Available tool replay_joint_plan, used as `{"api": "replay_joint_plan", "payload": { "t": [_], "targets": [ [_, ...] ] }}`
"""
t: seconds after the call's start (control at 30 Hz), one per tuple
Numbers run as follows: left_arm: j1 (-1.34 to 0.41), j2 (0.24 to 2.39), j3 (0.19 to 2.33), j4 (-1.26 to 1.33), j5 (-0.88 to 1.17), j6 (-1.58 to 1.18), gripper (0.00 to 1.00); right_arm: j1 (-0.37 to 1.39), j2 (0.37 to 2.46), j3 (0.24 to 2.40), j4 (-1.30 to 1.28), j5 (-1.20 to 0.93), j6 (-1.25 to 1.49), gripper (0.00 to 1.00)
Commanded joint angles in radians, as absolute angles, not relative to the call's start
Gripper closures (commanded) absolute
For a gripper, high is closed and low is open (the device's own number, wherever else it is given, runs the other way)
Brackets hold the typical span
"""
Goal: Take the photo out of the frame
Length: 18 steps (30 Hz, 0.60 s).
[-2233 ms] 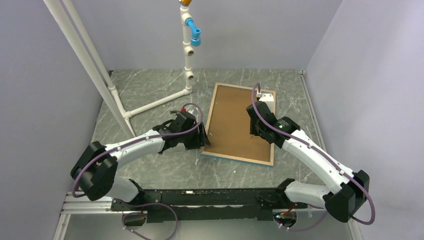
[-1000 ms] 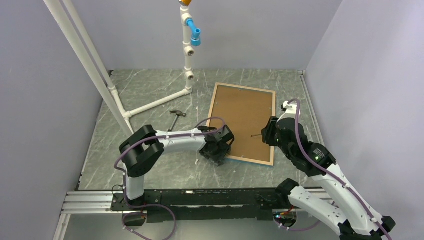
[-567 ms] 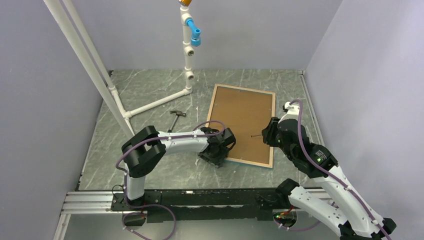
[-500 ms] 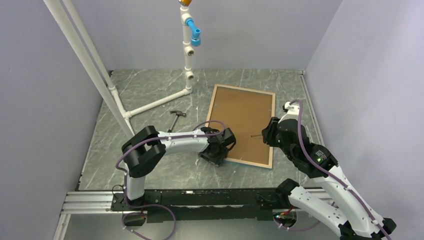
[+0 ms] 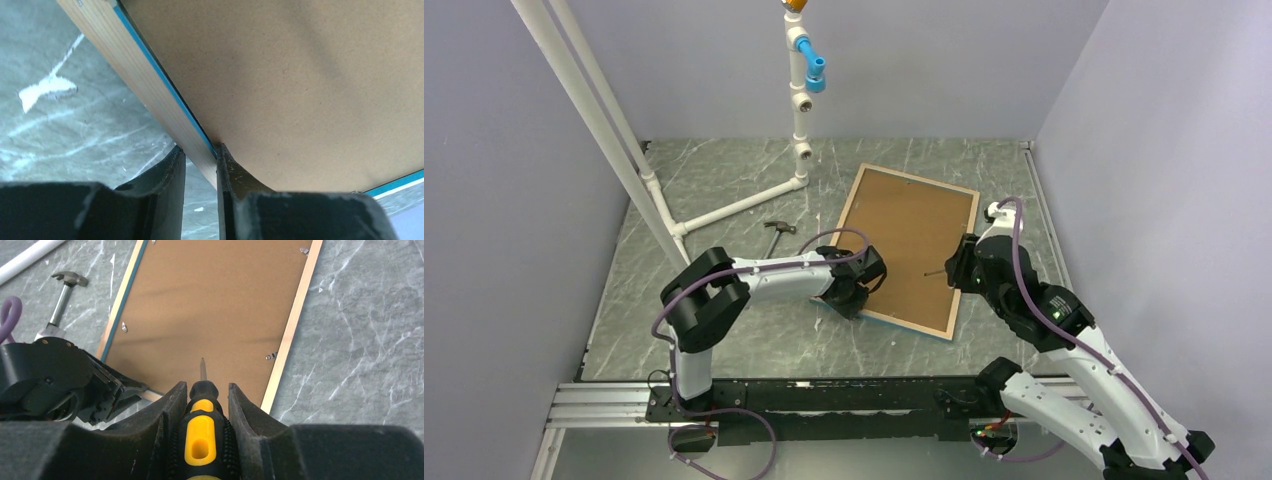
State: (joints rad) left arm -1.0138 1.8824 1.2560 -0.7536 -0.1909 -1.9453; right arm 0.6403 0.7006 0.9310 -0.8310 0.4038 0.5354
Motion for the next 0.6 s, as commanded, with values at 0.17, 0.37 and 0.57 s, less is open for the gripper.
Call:
{"api": "replay_joint_plan", "payload": {
  "t": [0.17, 0.37, 0.57],
  "targets": [
    [-0.972, 1.893, 1.103, -0.705, -0.424, -1.356, 1.0, 0.644, 0.757, 0.911, -0.754, 0.31, 0.507, 1.0],
    [-0.926, 1.872, 1.02, -0.577, -0.423, -1.081, 1.0, 0.646, 0.803, 0.883, -0.694, 0.209, 0.493, 1.0],
    [-0.856, 1.814, 0.921, -0.407, -0.37, -0.885, 1.0, 0.694, 0.89, 0.834, -0.612, 0.11, 0.475, 1.0]
  ]
}}
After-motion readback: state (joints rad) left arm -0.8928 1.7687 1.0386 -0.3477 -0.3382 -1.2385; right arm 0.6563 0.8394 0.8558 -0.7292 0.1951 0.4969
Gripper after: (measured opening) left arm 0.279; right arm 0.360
